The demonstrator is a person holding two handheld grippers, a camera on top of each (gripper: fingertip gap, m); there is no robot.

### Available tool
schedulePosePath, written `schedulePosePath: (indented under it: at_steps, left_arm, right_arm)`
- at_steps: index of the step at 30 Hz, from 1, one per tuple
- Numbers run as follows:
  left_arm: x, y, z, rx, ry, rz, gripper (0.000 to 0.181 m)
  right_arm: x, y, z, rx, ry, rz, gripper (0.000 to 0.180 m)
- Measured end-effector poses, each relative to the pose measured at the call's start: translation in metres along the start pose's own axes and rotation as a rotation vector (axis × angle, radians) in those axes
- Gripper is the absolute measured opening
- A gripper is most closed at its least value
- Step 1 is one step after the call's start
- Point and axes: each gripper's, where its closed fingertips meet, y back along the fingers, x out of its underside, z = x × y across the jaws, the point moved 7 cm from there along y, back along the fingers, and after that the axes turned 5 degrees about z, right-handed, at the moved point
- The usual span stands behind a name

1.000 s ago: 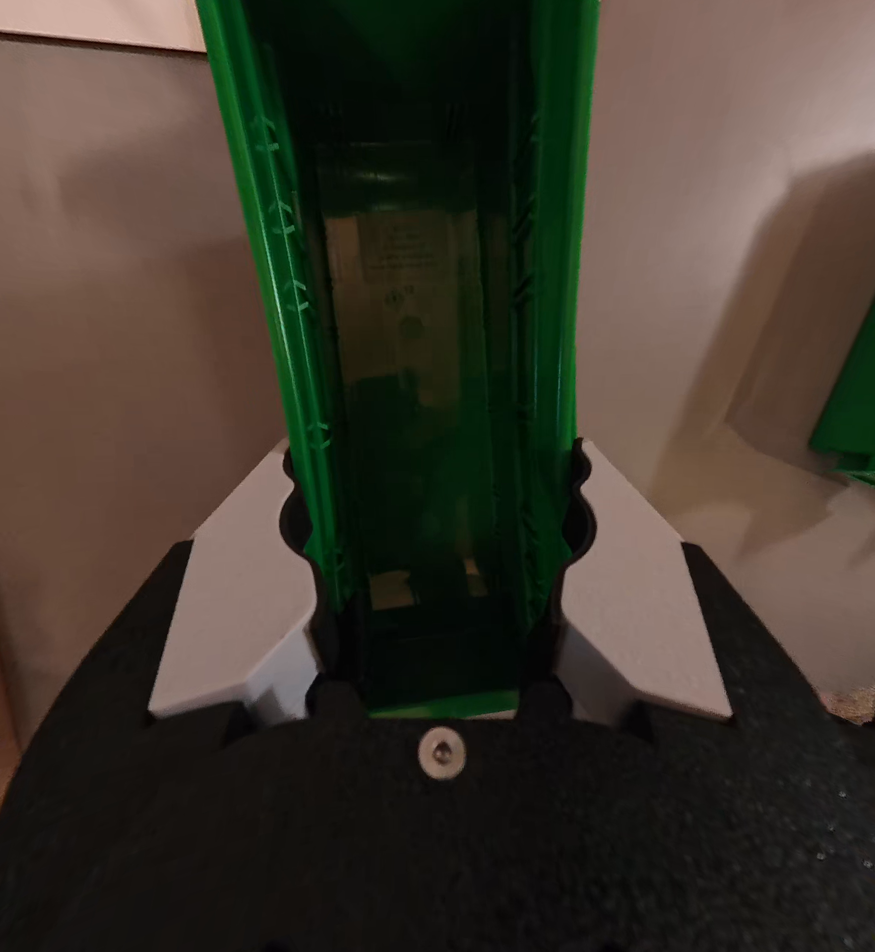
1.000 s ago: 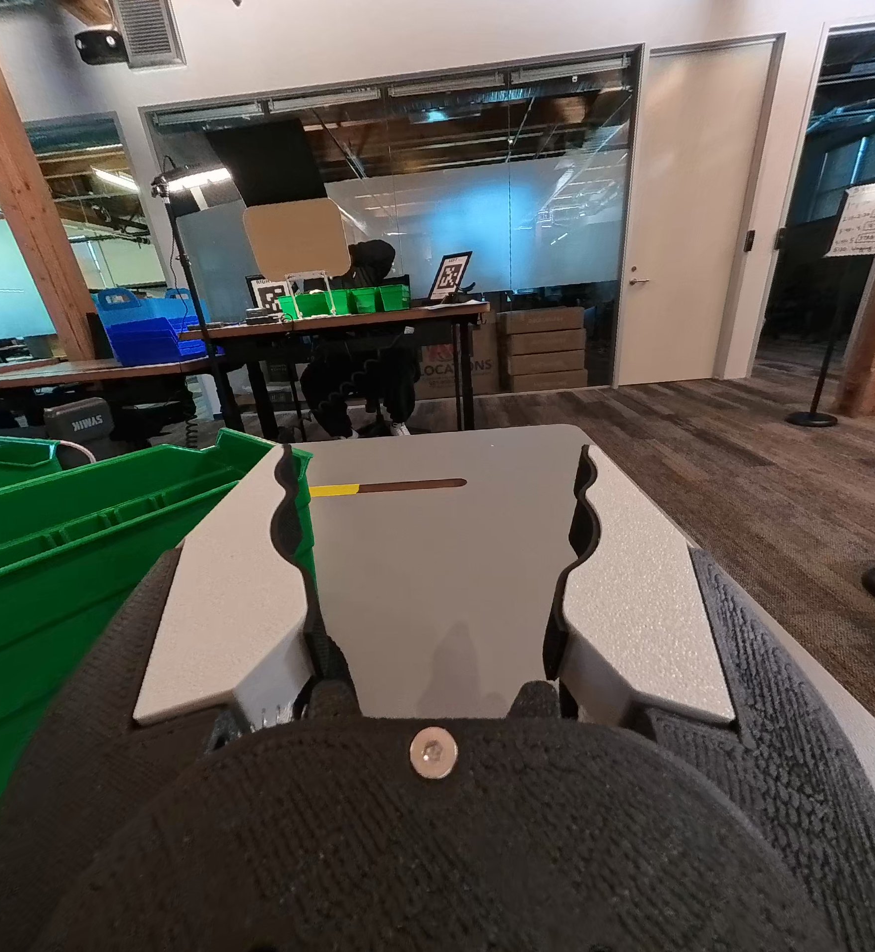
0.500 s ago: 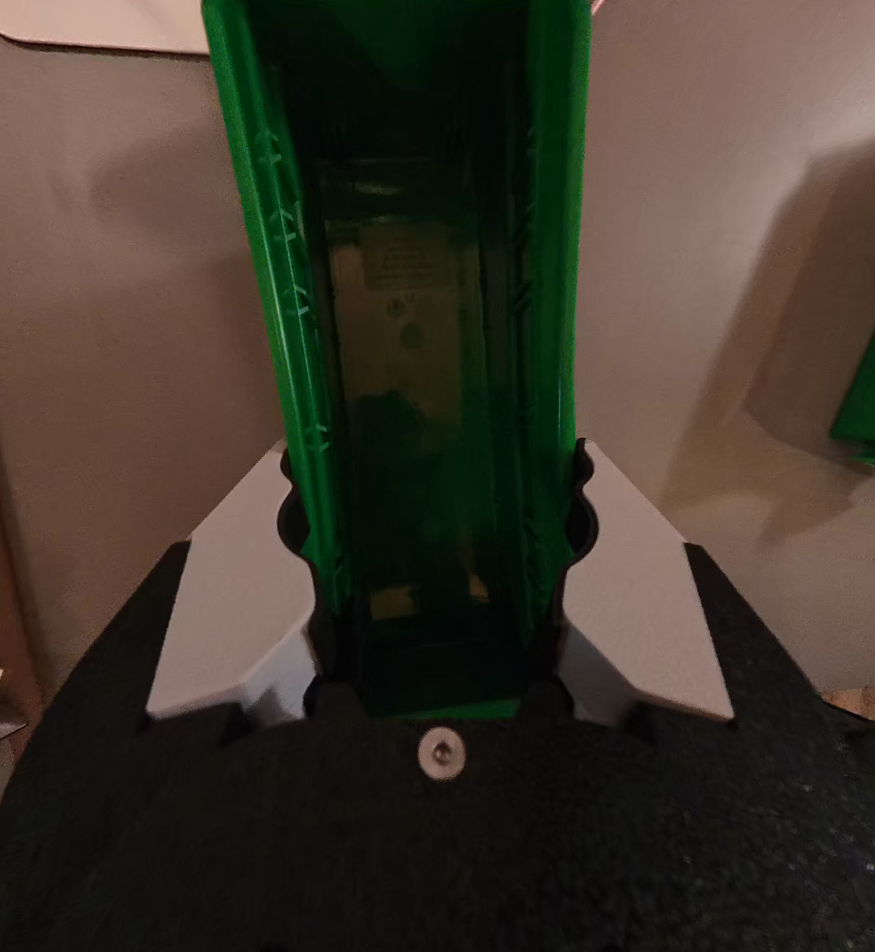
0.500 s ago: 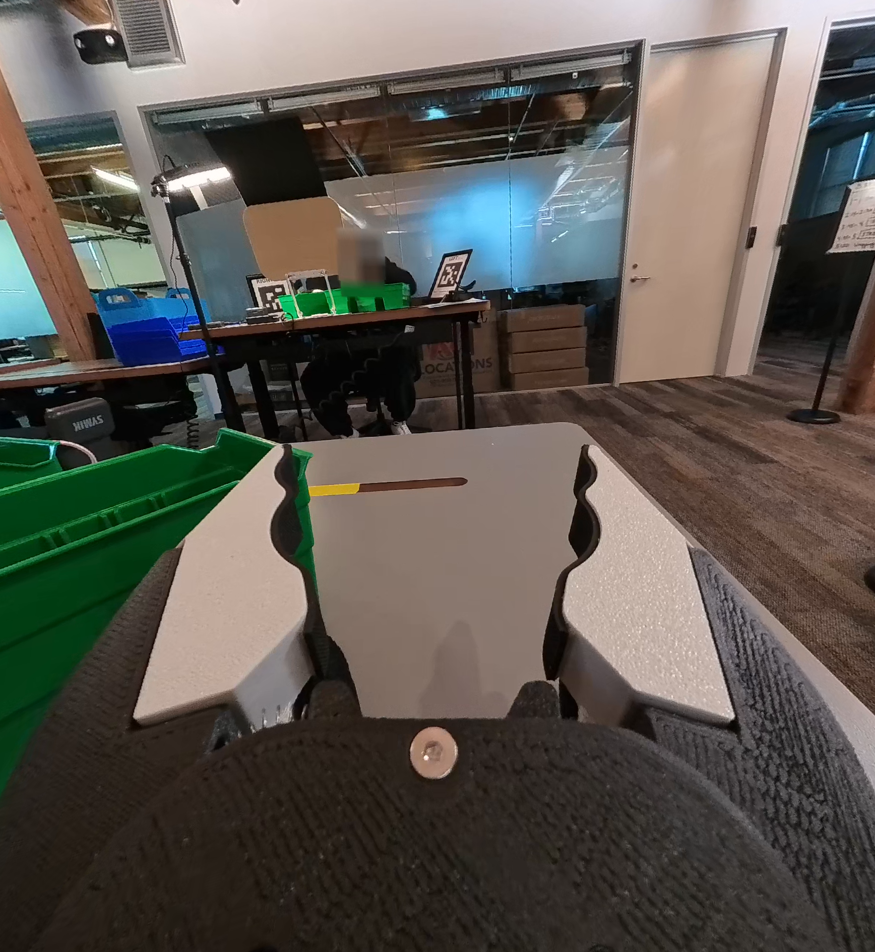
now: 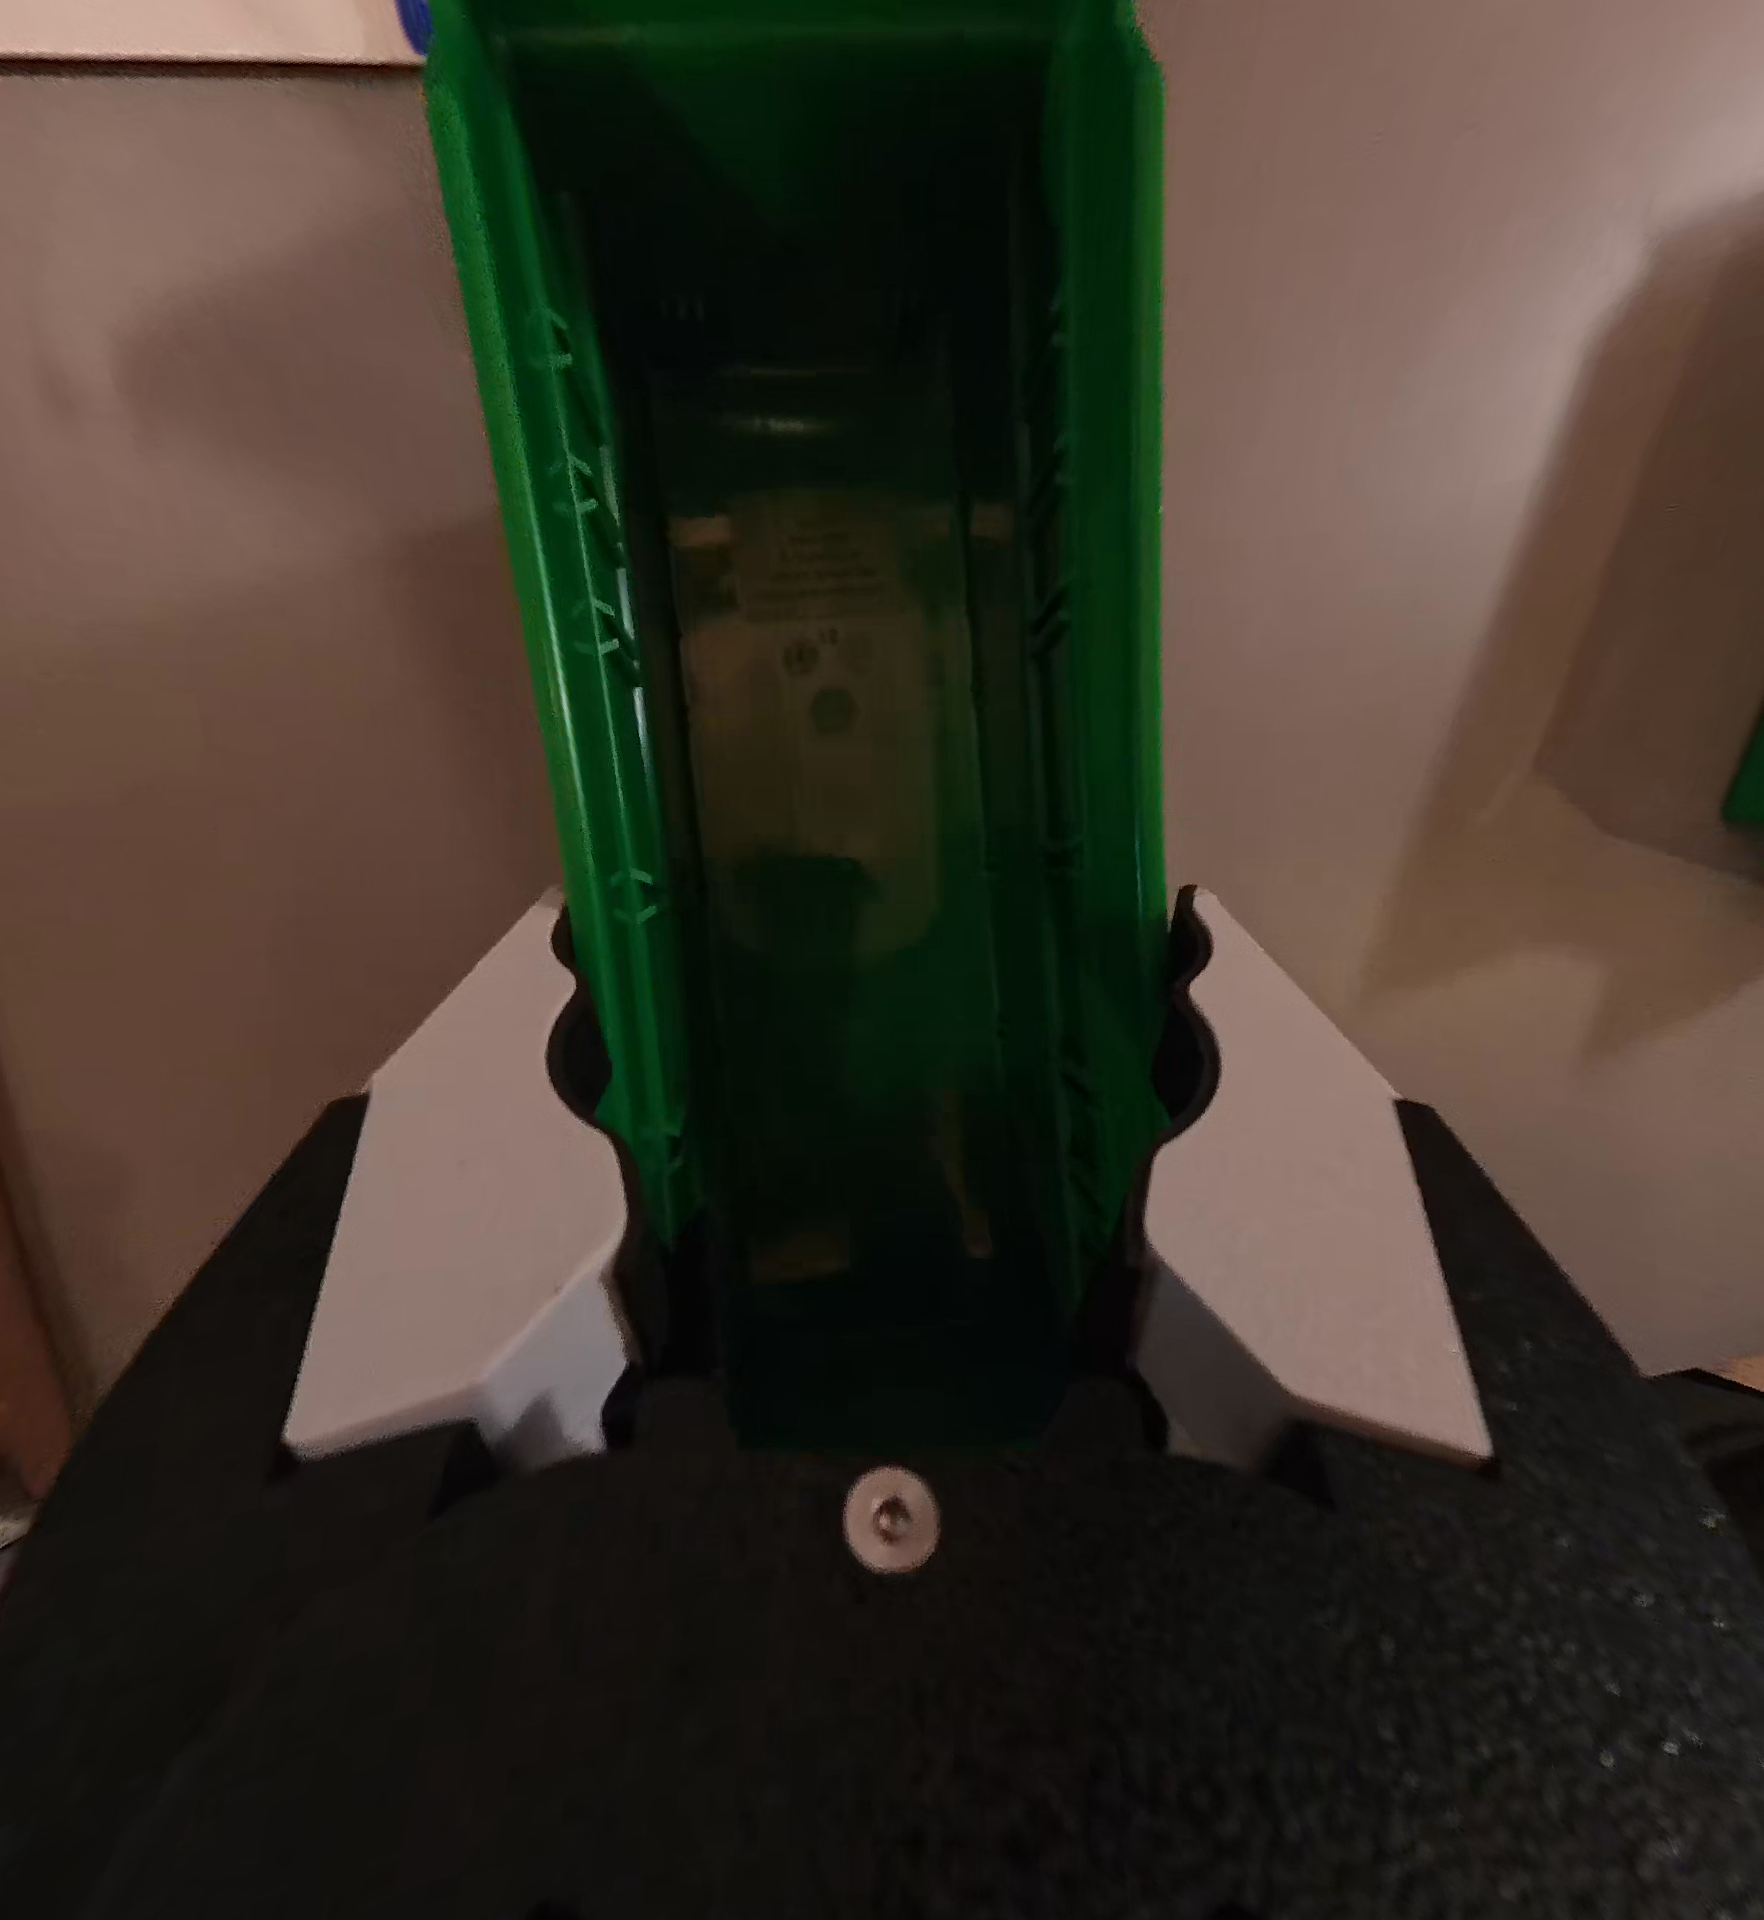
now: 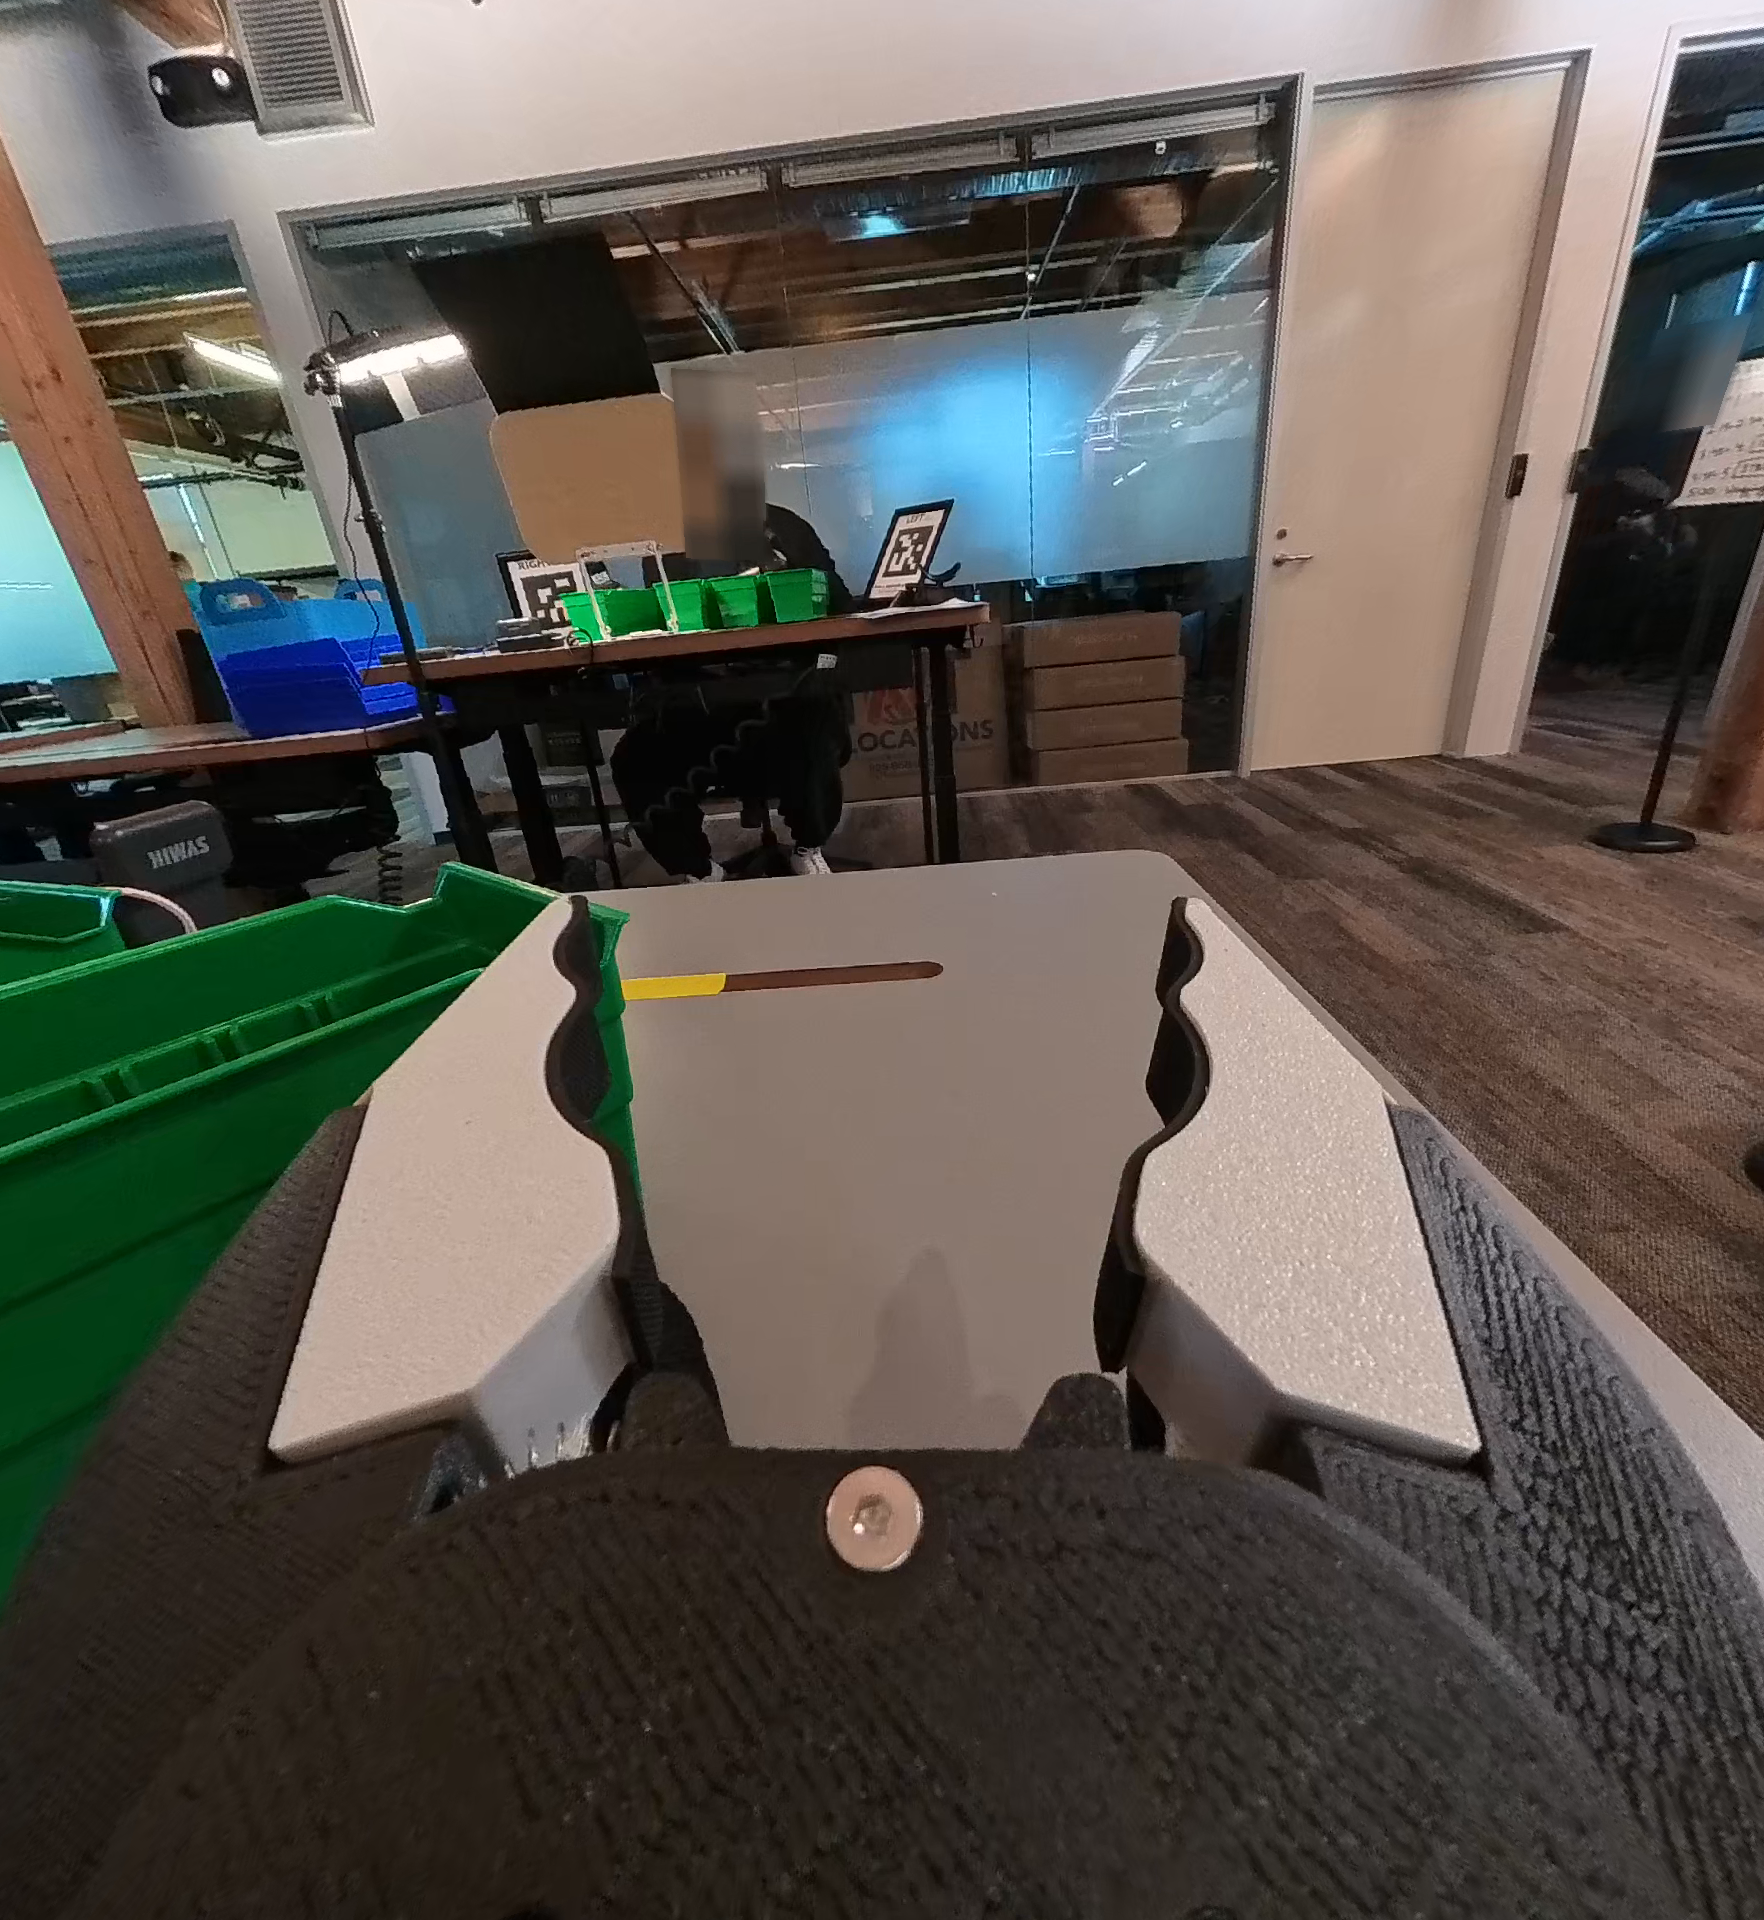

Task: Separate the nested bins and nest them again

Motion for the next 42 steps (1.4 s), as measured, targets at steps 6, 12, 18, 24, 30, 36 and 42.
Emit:
schedulePosePath:
  at_steps: [6,12,18,24,30,36,42]
  left_arm:
    - [0.004,-0.007,0.002,-0.004,-0.011,-0.016,0.104]
    - [0.004,-0.005,0.002,0.000,-0.005,-0.087,0.101]
    - [0.008,-0.002,-0.003,0.029,-0.016,-0.132,0.100]
    - [0.009,0.005,-0.011,0.014,-0.044,-0.120,0.099]
    - [0.011,0.001,-0.014,0.019,-0.051,-0.096,0.099]
    - [0.014,-0.004,-0.013,0.005,-0.051,-0.102,0.099]
    - [0.014,-0.003,-0.010,-0.107,-0.068,-0.101,0.099]
  right_arm:
    - [0.000,0.000,0.000,-0.001,-0.003,0.001,0.106]
    - [0.000,-0.001,0.000,-0.002,0.000,0.003,0.107]
    - [0.000,-0.001,0.001,-0.001,0.004,0.003,0.107]
    - [0.000,-0.001,0.001,-0.001,0.004,0.005,0.107]
    - [0.000,-0.001,0.002,-0.001,0.003,0.003,0.107]
    - [0.000,-0.001,0.001,-0.002,-0.004,0.004,0.107]
    - [0.000,-0.001,0.002,-0.001,0.001,0.002,0.107]
